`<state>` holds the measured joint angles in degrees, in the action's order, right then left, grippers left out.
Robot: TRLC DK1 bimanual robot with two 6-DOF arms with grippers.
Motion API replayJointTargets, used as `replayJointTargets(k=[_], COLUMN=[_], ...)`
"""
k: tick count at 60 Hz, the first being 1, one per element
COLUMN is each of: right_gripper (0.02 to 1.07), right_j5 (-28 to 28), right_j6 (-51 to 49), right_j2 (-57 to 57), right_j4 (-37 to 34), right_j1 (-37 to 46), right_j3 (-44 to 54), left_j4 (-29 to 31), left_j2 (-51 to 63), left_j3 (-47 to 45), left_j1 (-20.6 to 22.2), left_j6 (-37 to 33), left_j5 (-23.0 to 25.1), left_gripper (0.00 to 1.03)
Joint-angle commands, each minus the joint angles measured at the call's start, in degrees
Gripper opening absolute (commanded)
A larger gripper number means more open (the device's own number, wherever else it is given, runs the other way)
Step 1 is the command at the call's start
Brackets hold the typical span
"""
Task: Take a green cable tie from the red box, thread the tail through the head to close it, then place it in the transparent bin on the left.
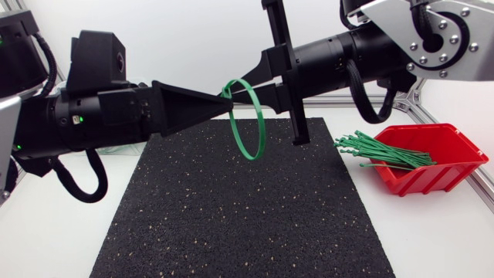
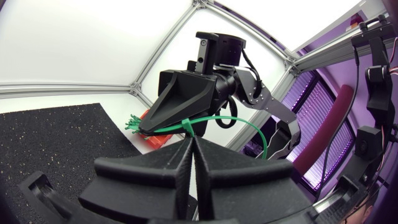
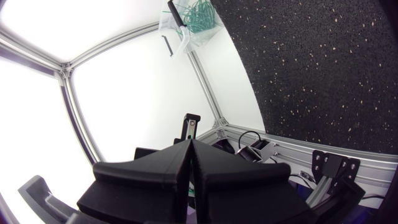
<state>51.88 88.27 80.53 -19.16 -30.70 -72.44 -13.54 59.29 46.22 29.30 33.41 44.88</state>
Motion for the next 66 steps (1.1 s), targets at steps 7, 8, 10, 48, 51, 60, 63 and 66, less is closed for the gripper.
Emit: replayJointTargets(k=[7,8,10,48,51,60,63,66], right_gripper=[0.34,0.38,0.40,0.58,0.71,0.77,0.81,0.85], right_j5=[-0.7,-0.7,-1.0,-37.5,-40.7,-45.5,-49.5,-52.1], right_j6=[-3.2,-3.5,-4.2,-46.9,-49.0,-53.3,-55.4,-56.9], right_j2=[-0.4,-0.4,-0.4,5.2,4.8,4.6,4.6,4.4], right_j4=[0.3,0.1,-0.2,-31.0,-31.6,-32.2,-32.0,-31.8], right_j1=[-0.2,-0.2,-0.2,0.9,1.1,2.4,2.5,2.5], right_j3=[-0.1,-0.1,0.2,-9.9,-10.1,-10.6,-10.7,-10.7], left_j4=[3.3,4.4,7.4,46.1,47.3,47.5,45.8,44.0], left_j2=[-1.1,-0.9,-0.9,11.6,12.3,15.4,17.3,18.8], left_j3=[3.0,3.4,4.3,25.9,27.4,32.1,34.3,35.6], left_j1=[-0.6,-0.6,-0.6,-13.5,-16.1,-24.9,-28.8,-32.0], left_j6=[-3.4,-4.2,-6.6,-36.9,-38.5,-42.6,-44.1,-44.9], left_j5=[-0.9,-1.0,-2.0,-31.5,-32.6,-34.6,-35.9,-36.3], left_gripper=[0.03,0.03,0.03,0.03,0.03,0.03,0.03,0.03])
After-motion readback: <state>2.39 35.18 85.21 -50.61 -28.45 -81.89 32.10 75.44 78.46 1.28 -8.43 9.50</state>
